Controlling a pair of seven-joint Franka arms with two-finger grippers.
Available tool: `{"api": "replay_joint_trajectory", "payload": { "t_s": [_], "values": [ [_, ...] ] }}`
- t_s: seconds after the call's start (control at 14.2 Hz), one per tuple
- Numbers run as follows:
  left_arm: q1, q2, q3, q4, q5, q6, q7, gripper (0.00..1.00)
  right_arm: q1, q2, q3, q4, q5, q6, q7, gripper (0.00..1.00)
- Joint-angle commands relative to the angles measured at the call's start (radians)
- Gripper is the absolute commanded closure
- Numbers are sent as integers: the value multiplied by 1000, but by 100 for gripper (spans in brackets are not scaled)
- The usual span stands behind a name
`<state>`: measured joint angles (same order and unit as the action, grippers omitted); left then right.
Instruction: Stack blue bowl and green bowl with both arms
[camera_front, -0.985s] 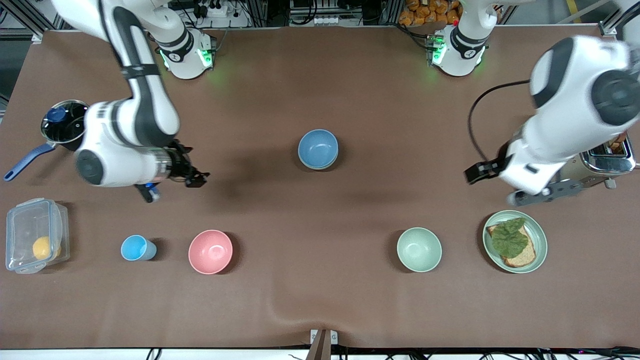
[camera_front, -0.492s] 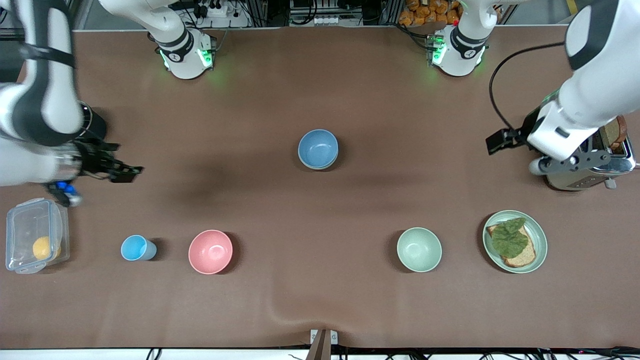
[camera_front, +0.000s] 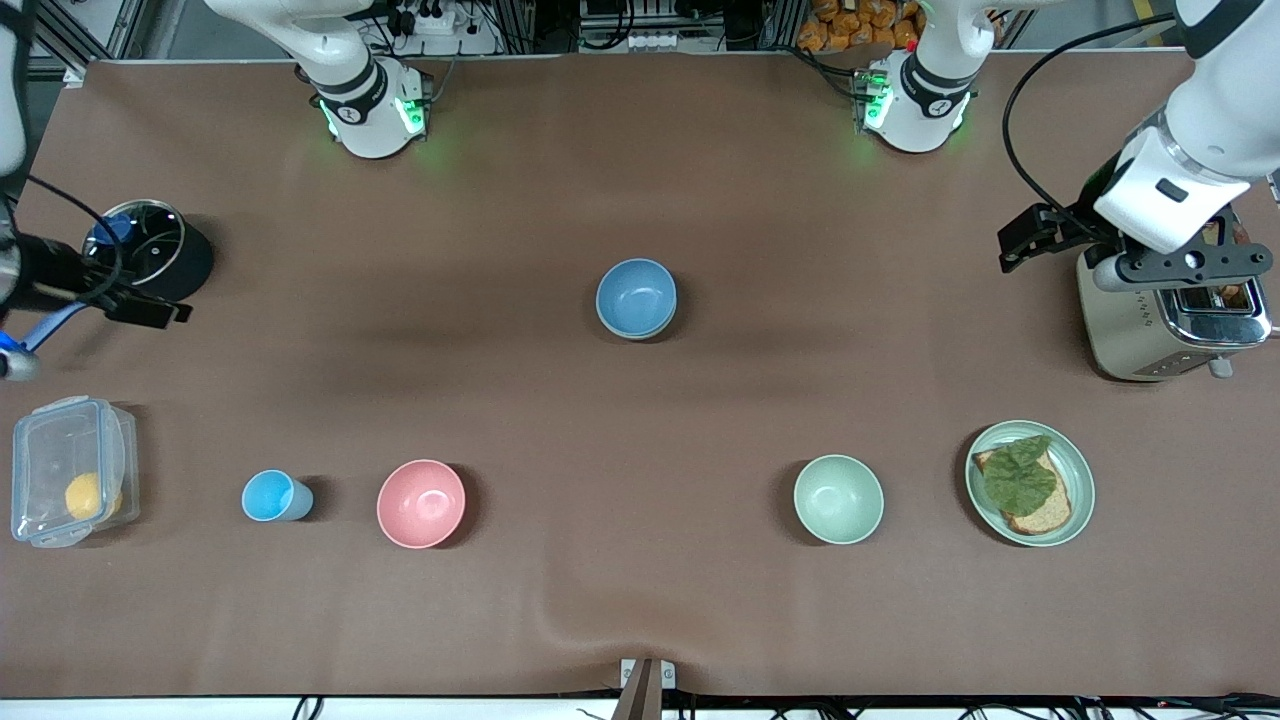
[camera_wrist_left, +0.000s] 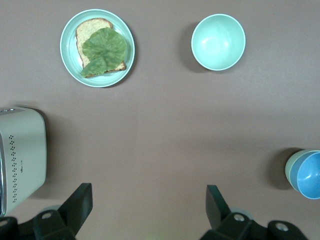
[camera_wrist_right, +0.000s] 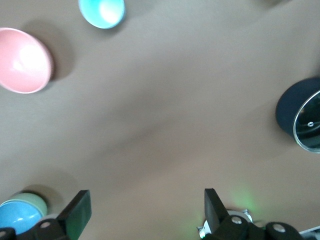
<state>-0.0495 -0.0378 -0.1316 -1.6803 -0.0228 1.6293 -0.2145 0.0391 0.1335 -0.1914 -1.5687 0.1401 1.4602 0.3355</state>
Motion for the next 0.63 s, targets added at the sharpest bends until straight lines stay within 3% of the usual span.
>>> {"api": "replay_joint_trajectory", "payload": {
  "t_s": [0.0, 0.21, 0.56],
  "values": [
    [-16, -30, 29, -16, -8, 1, 70, 0, -56, -95, 64, -8, -30, -26, -10, 0],
    [-43, -48, 90, -9, -8, -32, 145, 0, -62, -130, 87, -5, -45, -35, -46, 0],
    [-43, -16, 96, 66, -9, -107, 176, 0, -85, -132, 130, 44, -91, -32, -50, 0]
  ]
}}
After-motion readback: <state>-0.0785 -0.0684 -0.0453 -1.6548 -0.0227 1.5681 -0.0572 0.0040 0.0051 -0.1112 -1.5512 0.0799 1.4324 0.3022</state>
